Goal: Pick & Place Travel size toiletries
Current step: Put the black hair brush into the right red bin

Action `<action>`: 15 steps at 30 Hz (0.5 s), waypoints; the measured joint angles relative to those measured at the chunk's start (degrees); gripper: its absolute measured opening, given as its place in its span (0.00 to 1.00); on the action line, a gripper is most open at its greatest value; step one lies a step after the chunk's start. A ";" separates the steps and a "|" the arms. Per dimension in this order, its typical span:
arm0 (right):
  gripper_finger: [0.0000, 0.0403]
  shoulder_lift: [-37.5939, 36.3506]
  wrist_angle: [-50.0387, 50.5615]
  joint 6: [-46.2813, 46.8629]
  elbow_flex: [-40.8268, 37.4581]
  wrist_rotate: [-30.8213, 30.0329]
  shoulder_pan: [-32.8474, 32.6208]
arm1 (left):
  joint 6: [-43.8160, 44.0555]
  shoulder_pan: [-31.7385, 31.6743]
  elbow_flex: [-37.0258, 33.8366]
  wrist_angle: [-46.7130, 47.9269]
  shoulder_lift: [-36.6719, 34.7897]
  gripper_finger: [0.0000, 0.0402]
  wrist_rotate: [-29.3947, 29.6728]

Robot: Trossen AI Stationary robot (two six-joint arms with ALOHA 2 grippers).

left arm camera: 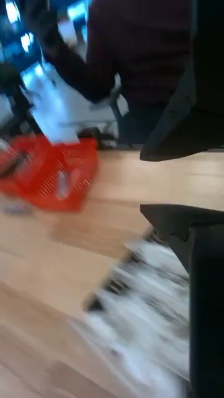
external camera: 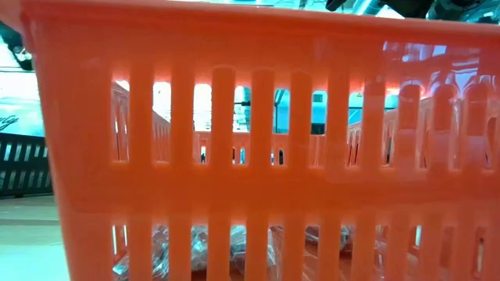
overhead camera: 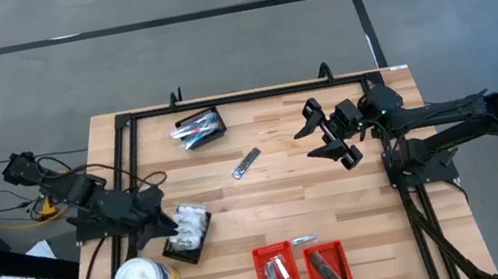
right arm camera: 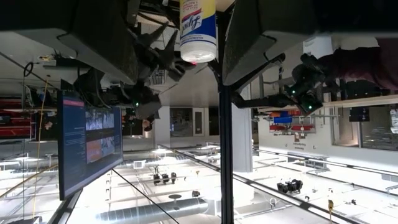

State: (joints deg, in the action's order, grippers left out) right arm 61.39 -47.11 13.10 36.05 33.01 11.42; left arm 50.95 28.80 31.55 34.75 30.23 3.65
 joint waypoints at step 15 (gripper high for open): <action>0.57 0.00 -0.02 0.00 0.00 -0.03 -0.04 | -28.76 -9.19 0.07 -30.26 14.05 0.03 32.07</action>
State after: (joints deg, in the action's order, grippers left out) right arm 61.39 -47.13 13.10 36.05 32.97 11.38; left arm 22.19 19.61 31.62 4.48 44.28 35.72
